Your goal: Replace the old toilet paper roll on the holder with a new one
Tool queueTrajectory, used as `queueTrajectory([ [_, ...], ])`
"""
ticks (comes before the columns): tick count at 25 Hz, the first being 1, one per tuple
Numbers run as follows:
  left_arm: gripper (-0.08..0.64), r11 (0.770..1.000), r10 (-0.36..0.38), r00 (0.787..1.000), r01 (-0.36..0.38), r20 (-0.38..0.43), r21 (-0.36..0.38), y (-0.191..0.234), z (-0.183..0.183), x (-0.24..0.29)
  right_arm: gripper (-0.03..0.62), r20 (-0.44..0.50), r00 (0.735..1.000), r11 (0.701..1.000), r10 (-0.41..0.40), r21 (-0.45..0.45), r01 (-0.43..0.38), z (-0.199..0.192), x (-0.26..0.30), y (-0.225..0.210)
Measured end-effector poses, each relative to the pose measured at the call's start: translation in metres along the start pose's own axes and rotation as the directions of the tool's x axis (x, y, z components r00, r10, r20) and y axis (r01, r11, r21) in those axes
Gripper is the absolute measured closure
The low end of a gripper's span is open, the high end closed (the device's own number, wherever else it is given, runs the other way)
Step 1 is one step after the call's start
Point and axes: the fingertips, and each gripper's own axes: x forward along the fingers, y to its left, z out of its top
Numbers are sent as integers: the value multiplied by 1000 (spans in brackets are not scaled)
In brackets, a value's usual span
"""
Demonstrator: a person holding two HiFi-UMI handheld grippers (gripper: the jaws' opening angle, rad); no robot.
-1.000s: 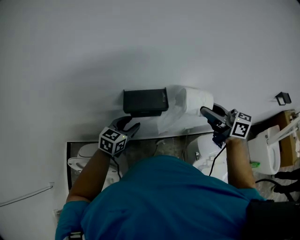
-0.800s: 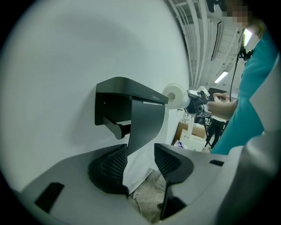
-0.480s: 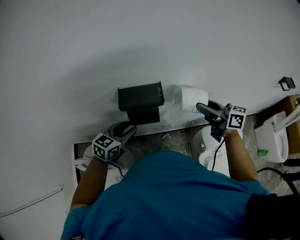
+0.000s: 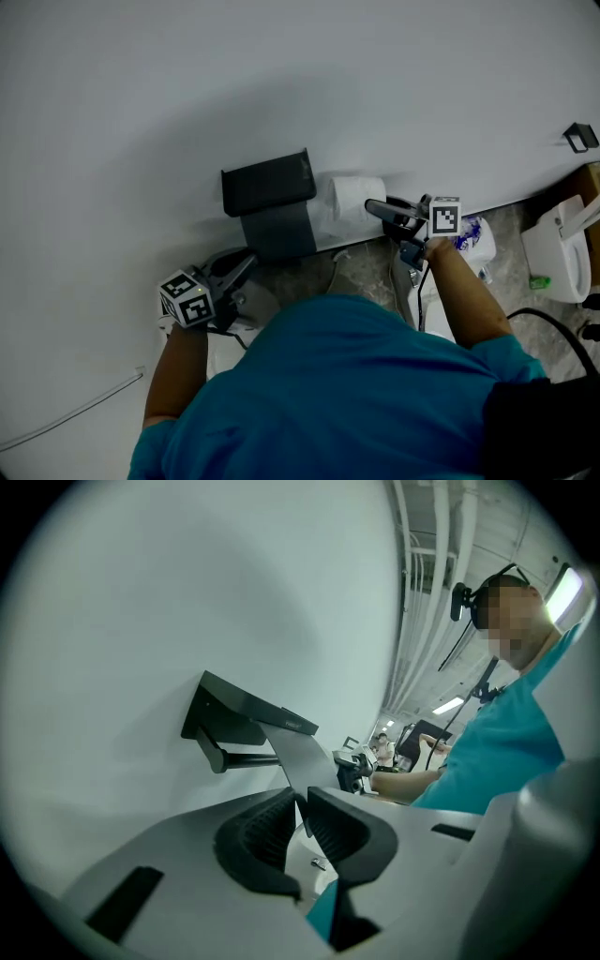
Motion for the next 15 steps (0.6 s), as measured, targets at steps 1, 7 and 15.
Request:
queueTrajectory([
  [1, 517, 1000, 5, 1000, -5, -3, 0, -6, 2, 1, 428, 12, 999, 999, 32, 23, -32, 1, -1, 2],
  [7, 517, 1000, 20, 1000, -20, -23, 0, -23, 7, 6, 428, 9, 996, 992, 93, 81, -94, -2, 11, 3],
  [15, 516, 1000, 21, 999, -21, -34, 7, -29, 11, 5, 430, -15, 994, 992, 107, 65, -106, 3, 32, 10],
])
